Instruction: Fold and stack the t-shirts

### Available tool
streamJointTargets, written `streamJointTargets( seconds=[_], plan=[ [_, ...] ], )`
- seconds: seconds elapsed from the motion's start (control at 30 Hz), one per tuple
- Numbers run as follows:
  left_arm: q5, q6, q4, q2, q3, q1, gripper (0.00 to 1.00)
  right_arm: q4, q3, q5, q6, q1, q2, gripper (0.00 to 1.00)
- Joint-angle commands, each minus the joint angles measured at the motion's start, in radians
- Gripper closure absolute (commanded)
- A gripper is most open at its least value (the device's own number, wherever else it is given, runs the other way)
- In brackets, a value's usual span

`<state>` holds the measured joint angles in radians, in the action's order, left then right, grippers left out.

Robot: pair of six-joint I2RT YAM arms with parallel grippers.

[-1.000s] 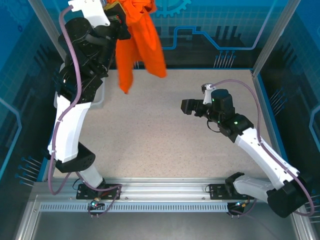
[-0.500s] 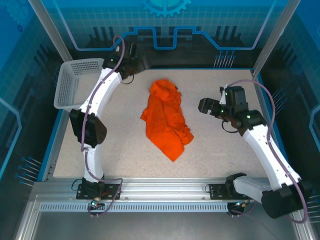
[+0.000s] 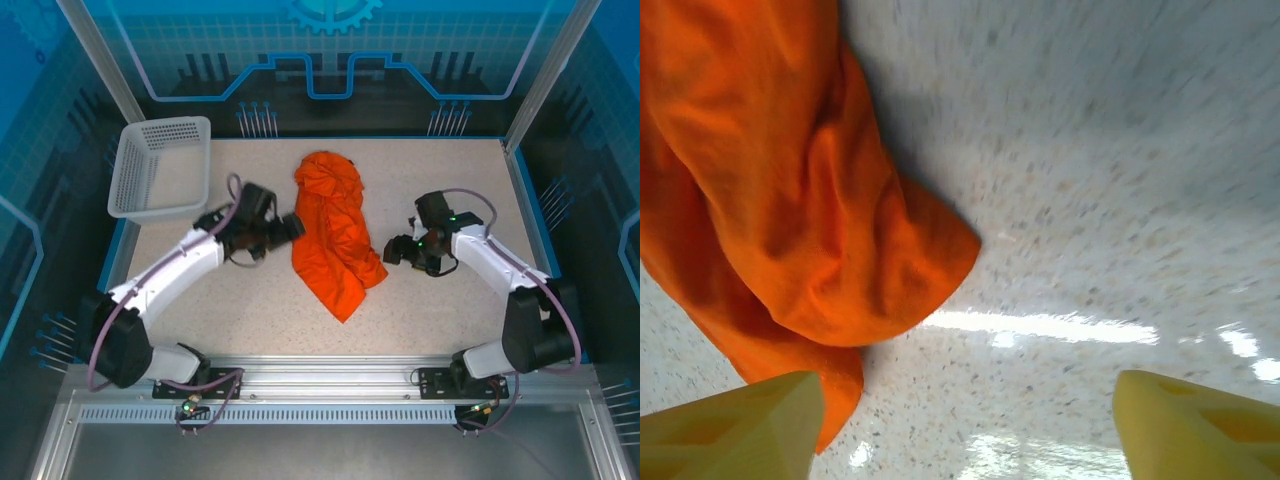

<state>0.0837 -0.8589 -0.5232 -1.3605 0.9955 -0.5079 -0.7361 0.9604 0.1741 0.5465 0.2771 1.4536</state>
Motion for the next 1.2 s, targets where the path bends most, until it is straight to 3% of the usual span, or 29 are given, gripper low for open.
streamJointTargets(
  seconds=[0.0, 0.23, 0.37, 0.43, 0.7, 0.93, 1.0, 1.07, 1.17],
  plan=[
    [0.19, -0.216, 0.197, 0.001, -0.197, -0.08, 0.21, 0.042, -0.034, 0.064, 0.029, 0.043, 0.028, 0.29],
    [0.204, -0.438, 0.575, -0.089, -0.367, -0.287, 0.23, 0.169, -0.124, 0.108, 0.113, 0.071, 0.065, 0.33],
    [0.223, -0.511, 0.786, -0.218, -0.394, -0.322, 0.23, 0.205, -0.121, 0.136, 0.1, 0.077, 0.107, 0.35],
    [0.233, -0.522, 0.85, -0.269, -0.384, -0.326, 0.31, 0.227, -0.124, 0.152, 0.095, 0.08, 0.118, 0.36],
    [0.118, -0.441, 0.639, -0.358, -0.276, -0.351, 0.5, 0.277, -0.124, 0.172, 0.089, 0.087, 0.157, 0.42],
    [0.026, -0.341, 0.495, -0.407, -0.149, -0.355, 0.61, 0.311, -0.123, 0.169, 0.093, 0.088, 0.18, 0.62],
    [-0.004, -0.311, 0.463, -0.424, -0.119, -0.357, 0.68, 0.308, -0.12, 0.154, 0.09, 0.088, 0.18, 0.73],
    [-0.09, -0.267, 0.394, -0.432, -0.081, -0.364, 0.82, 0.303, -0.115, 0.142, 0.09, 0.087, 0.18, 0.8],
    [-0.186, -0.213, 0.315, -0.449, -0.032, -0.366, 0.94, 0.293, -0.111, 0.14, 0.093, 0.088, 0.174, 0.85]
  ],
)
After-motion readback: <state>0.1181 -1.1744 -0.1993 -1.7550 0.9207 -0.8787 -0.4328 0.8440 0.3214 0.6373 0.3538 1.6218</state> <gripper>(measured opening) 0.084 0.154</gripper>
